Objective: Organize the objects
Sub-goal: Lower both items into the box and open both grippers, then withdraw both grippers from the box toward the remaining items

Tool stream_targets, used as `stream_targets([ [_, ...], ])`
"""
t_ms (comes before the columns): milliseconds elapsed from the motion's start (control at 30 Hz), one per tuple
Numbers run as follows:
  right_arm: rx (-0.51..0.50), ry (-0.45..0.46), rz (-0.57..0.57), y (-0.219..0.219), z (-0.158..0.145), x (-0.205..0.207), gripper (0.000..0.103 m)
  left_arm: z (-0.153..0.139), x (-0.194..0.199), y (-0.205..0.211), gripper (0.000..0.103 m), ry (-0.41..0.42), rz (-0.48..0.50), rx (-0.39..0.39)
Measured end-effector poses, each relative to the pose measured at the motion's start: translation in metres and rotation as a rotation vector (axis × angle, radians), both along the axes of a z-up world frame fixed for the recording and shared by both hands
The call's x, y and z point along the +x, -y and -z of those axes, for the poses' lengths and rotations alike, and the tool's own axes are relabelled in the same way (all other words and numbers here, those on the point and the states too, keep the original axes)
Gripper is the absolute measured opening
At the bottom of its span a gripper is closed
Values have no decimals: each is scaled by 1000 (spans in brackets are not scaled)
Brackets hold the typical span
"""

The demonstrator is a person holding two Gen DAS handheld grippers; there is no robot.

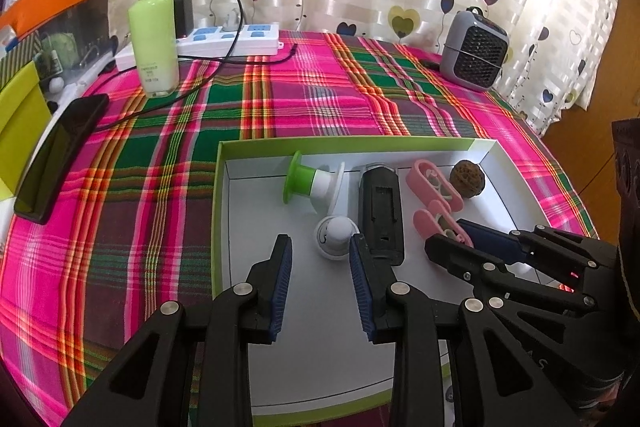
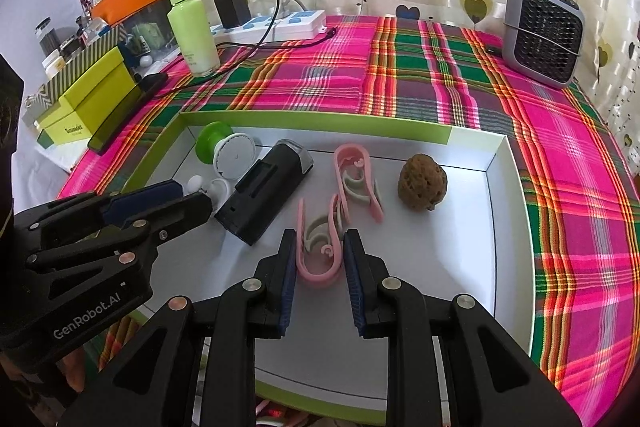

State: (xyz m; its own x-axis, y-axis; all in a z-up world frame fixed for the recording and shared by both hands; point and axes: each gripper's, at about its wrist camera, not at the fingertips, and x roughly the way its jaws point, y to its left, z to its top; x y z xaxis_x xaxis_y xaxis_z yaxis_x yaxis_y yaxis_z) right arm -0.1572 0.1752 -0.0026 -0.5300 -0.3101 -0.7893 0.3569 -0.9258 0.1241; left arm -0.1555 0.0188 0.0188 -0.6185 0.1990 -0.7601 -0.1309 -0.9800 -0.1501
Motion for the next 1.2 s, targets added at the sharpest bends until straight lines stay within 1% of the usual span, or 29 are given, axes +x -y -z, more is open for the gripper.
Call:
stream_targets([
  [33,0,-4,5,0,0,0,24,0,0,0,33,-1,1,1],
  [100,-2,-7,12,-1,-1,1,25,0,1,0,34,0,1,6],
  [200,6,-14,17,-1,-1,2,30,0,3,0,36,0,1,6],
  [267,7,-19,23,-3,-2,4,36,0,3,0,36,1,-1,6],
  [333,3,-20,29,-6,-3,5,39,-1,6,0,38,-2,-2,7],
  [633,-10,-36,53,-14,-9,16,39,-7,22,-1,39,-16,-18,-5],
  [767,-18,-55,59,-17,-15,25,39,-12,32,-3,39,-30,-25,-21],
  [900,-11,-78,52,-16,-22,35,39,-14,43,-2,39,-38,-32,-16],
  [967,-11,-83,53,-15,-23,39,39,-16,47,-3,39,-44,-37,-31],
  [1200,-31,-91,60,-17,-29,54,39,-19,61,-2,39,-49,-48,-24],
])
